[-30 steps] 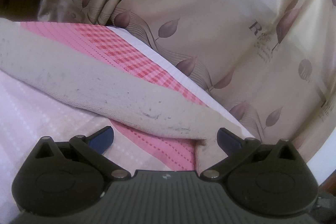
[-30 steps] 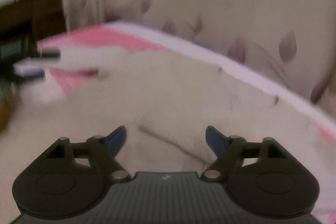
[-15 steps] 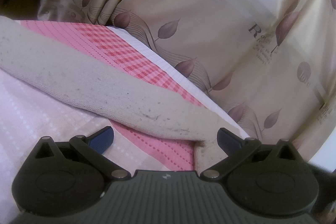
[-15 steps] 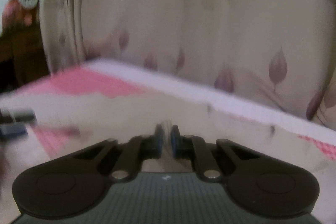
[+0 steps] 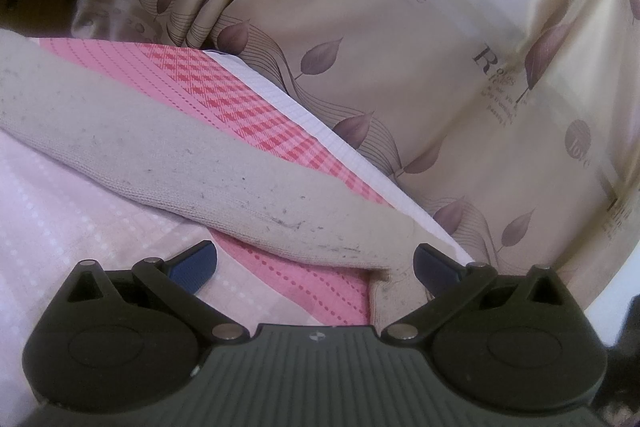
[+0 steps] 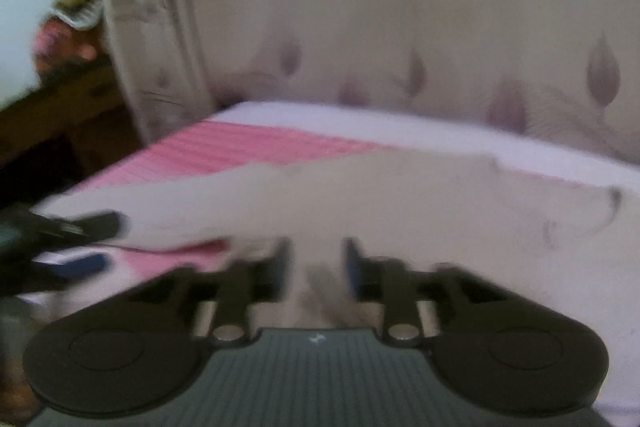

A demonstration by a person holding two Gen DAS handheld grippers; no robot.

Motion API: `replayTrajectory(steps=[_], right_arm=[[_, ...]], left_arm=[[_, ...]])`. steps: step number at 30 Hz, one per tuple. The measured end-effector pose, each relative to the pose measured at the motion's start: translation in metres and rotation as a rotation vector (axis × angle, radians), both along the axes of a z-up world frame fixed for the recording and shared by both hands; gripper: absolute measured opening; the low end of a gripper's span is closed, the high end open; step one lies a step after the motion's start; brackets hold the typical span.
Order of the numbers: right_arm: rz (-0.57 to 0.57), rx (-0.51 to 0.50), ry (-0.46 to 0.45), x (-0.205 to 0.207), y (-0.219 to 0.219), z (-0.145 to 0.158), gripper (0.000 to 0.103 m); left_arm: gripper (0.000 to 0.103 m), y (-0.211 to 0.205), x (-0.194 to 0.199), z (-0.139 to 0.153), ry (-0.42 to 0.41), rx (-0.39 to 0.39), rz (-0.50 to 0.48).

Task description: Fold small clothes

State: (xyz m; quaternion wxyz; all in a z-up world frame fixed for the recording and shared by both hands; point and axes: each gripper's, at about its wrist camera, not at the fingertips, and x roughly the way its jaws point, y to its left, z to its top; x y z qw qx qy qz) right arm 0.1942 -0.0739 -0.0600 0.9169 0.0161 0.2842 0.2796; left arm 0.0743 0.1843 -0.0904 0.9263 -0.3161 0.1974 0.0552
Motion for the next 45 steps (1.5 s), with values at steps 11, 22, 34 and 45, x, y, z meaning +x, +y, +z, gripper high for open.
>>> replayTrajectory(steps=[11,22,34,45], right_arm=[[-0.109,-0.226,-0.12,-0.091,-0.067,0.003,0.071],[-0.204,-0.153,-0.048,-0.105,-0.099,-0.019,0.074],[-0.19,-0.217,-0.055,-0.108,-0.087,-0.022,0.076],[-0.351,0.042,-0.066,-0.118,-0.141,-0.004,0.077]], left_arm=[[0.102,0.026,-0.026,0.012,0.029,-0.057,-0.101],[0.092,0.194,-0.119,0.032,0.063,-0.254,0.18],[0.005,0.269,-0.075,0.021,0.165,-0.286,0.166],[0.005,0.189,-0.045,0.098,-0.019,-0.097,0.106]])
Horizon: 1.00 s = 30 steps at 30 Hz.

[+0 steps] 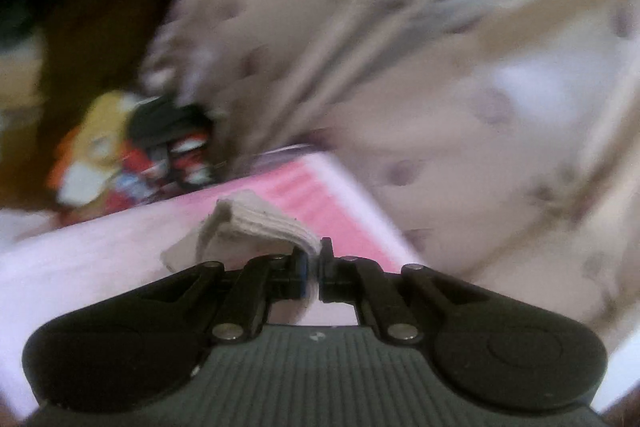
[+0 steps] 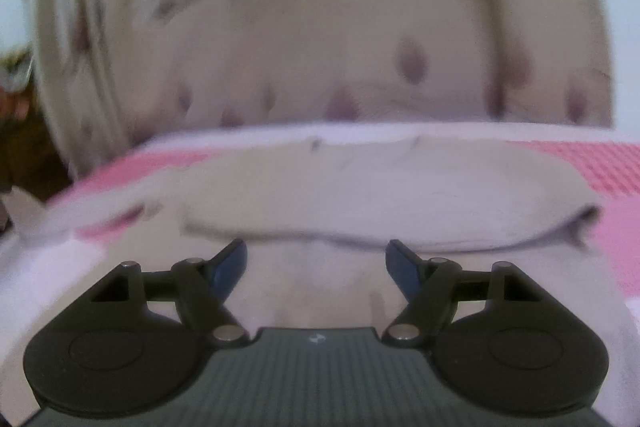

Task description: Fold small clothes

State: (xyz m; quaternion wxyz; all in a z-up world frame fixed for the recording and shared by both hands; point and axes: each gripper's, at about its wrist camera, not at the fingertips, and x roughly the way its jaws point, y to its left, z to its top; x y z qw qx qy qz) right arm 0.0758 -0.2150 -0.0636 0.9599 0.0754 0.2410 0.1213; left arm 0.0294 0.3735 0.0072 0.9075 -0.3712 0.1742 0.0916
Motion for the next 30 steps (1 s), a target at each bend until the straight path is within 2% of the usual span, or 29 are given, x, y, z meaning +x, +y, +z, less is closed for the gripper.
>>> replayTrajectory(steps=[3,8,12,14,18,23,27,29,30], right_arm=[[-0.068,0.038,0.018,-0.006,-0.027,0.004,0.077],[-0.132,0.108,0.005,-0.016,-0.07,0.003,0.077],[-0.178,0.186,0.002,-0.019,-0.098,-0.004,0.077],[-0.19,0.247,-0.006,-0.022,-0.11,-0.007,0.077],[-0.195,0.334,-0.009,-0.024,-0.123,-0.013,0.077],[-0.175,0.363,-0.034,-0.027,-0.125,-0.015,0.077],[-0.163,0.363,-0.056,-0.031,-0.125,-0.015,0.077],[-0.156,0.363,-0.065,-0.031,-0.124,-0.015,0.077],[-0.153,0.365,-0.068,-0.031,-0.125,-0.015,0.077]], left_arm=[[0.005,-0.053,0.023,0.051,-0.082,0.045,-0.107],[0.005,-0.164,0.073,0.118,-0.161,0.093,-0.311],[0.005,-0.26,0.109,0.141,-0.19,0.094,-0.467],[0.005,-0.318,0.124,0.145,-0.199,0.133,-0.546],[0.005,-0.416,0.15,0.127,-0.163,0.176,-0.693],[0.005,-0.523,0.179,0.071,-0.048,0.235,-0.855],[0.006,-0.583,0.201,0.016,0.043,0.275,-0.994],[0.008,-0.599,0.205,-0.006,0.037,0.276,-1.068],[0.013,-0.603,0.204,-0.012,0.019,0.277,-1.087]])
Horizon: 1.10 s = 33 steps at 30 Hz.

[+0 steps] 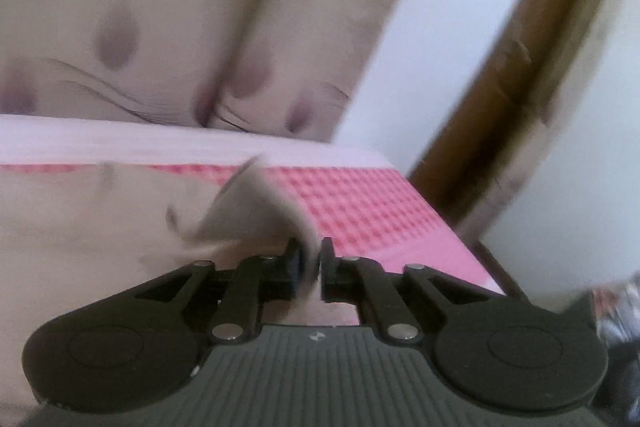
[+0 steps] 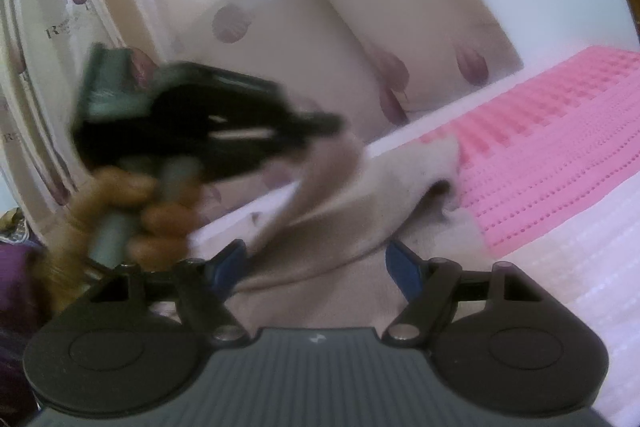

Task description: Fold small clothes

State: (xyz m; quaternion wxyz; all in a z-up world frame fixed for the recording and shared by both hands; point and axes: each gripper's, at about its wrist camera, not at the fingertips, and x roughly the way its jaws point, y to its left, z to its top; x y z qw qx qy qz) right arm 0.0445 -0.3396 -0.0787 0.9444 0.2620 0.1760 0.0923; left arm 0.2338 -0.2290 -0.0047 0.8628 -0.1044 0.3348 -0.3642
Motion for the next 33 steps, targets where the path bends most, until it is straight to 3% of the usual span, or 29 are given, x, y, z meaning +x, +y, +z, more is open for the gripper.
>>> replayTrajectory(steps=[1,2,3,4,7,10,12,15,18,20,24,28,31,33], right_arm=[[-0.001,0.002,-0.002,0.0,0.0,0.0,0.077],[-0.002,0.005,-0.004,-0.001,-0.001,0.0,0.077],[0.001,0.01,-0.005,-0.002,-0.001,0.0,0.077],[0.003,0.017,-0.006,-0.002,-0.002,0.0,0.077],[-0.003,0.03,-0.012,-0.005,-0.003,0.001,0.077],[0.008,0.038,-0.005,-0.004,-0.005,0.003,0.077],[0.025,0.044,-0.007,-0.001,-0.01,0.007,0.077],[-0.013,-0.092,-0.024,0.006,-0.016,0.024,0.077],[-0.1,-0.209,0.036,0.032,-0.036,0.033,0.075],[-0.106,-0.208,0.099,0.057,-0.056,0.028,0.063],[-0.045,-0.179,0.211,0.109,-0.082,0.014,0.015],[0.033,-0.187,0.181,0.129,-0.067,0.026,0.01],[0.118,-0.089,0.047,0.132,-0.05,0.061,0.009],[0.116,-0.071,-0.055,0.128,-0.047,0.079,0.009]], left_arm=[[0.019,-0.002,0.002,-0.004,-0.021,-0.012,-0.014],[0.039,-0.003,0.002,-0.006,-0.04,-0.027,-0.022],[0.07,-0.001,0.002,-0.006,-0.051,-0.043,-0.019],[0.09,0.002,0.002,-0.005,-0.059,-0.058,0.0],[0.093,0.042,-0.008,0.01,-0.107,-0.145,0.064],[0.097,0.08,-0.022,0.016,-0.121,-0.146,0.145],[0.097,0.111,-0.036,0.011,-0.151,-0.098,0.192],[0.096,0.152,-0.056,-0.009,-0.201,0.065,0.261],[0.094,0.185,-0.058,-0.031,-0.165,0.132,0.32],[0.094,0.206,-0.054,-0.043,-0.125,0.123,0.384],[0.094,0.24,-0.044,-0.064,-0.063,0.093,0.499],[0.095,0.264,-0.041,-0.069,-0.038,0.001,0.537],[0.095,0.267,-0.042,-0.072,-0.055,-0.005,0.551],[0.096,0.267,-0.044,-0.07,-0.062,-0.014,0.567]])
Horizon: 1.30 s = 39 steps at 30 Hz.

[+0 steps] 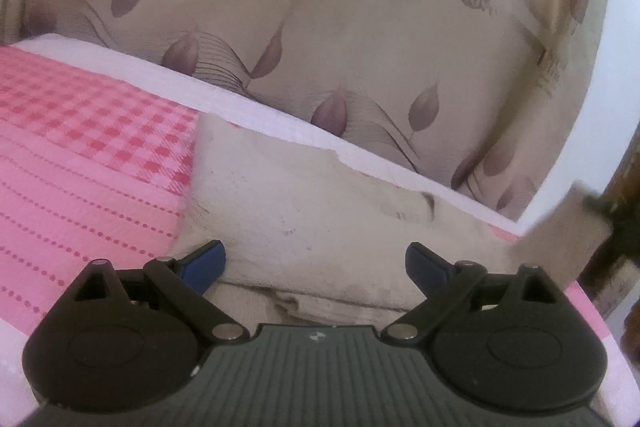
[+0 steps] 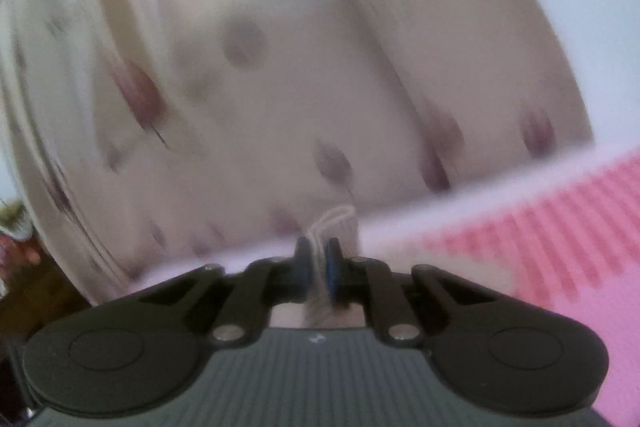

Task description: Fold small clothes

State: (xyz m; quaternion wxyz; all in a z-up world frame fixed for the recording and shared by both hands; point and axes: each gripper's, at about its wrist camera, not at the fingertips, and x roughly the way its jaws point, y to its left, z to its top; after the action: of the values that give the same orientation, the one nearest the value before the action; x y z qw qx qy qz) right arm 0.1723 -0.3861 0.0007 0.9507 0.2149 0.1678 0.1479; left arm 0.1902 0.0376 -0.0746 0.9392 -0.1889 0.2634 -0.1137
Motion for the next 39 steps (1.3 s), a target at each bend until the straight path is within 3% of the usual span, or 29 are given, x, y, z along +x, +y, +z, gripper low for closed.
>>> replayTrajectory(steps=[2,6,8,12,14,17,21,24,27,30,32,34,38,39], right_arm=[[-0.056,-0.018,0.019,0.011,-0.009,-0.008,0.009],[-0.163,-0.01,0.231,0.046,-0.039,-0.069,0.009],[-0.18,0.0,0.288,0.046,-0.045,-0.088,0.009],[-0.245,-0.039,0.3,0.046,-0.048,-0.087,0.009],[-0.24,-0.006,0.302,0.042,-0.053,-0.085,0.009],[-0.287,-0.074,0.173,0.018,-0.044,-0.061,0.01],[-0.107,-0.152,0.075,0.014,-0.003,-0.036,0.01],[-0.006,-0.24,0.182,0.038,0.022,-0.047,0.01],[-0.062,-0.304,0.352,0.053,0.02,-0.075,0.008],[-0.095,-0.152,0.371,0.045,0.0,-0.073,0.011],[-0.113,-0.092,0.297,0.02,-0.005,-0.058,0.013],[-0.076,-0.048,0.199,-0.018,-0.007,-0.037,0.026],[0.057,-0.04,0.12,-0.109,-0.007,-0.02,0.089],[0.083,-0.042,0.114,-0.133,-0.009,-0.022,0.093]], left_arm=[[0.096,0.004,-0.007,0.001,-0.013,-0.03,0.032],[0.1,0.008,-0.013,0.003,-0.023,-0.042,0.088],[0.101,0.008,-0.012,0.003,-0.018,-0.044,0.089],[0.101,0.005,-0.01,0.003,-0.006,-0.024,0.099],[0.101,0.003,-0.009,0.004,-0.001,-0.002,0.107],[0.101,0.004,-0.013,0.004,-0.009,0.0,0.138],[0.101,0.009,-0.013,0.003,0.001,-0.016,0.179],[0.101,0.005,-0.012,0.004,0.014,0.016,0.195],[0.097,0.006,-0.011,0.004,0.032,0.036,0.241],[0.1,0.008,-0.012,0.004,0.057,0.061,0.309],[0.1,0.016,-0.01,0.003,0.085,0.036,0.353],[0.094,0.024,-0.013,0.008,0.088,0.003,0.296],[0.099,0.045,-0.052,0.031,0.075,-0.099,0.008],[0.1,0.05,-0.063,0.036,0.086,-0.098,-0.027]])
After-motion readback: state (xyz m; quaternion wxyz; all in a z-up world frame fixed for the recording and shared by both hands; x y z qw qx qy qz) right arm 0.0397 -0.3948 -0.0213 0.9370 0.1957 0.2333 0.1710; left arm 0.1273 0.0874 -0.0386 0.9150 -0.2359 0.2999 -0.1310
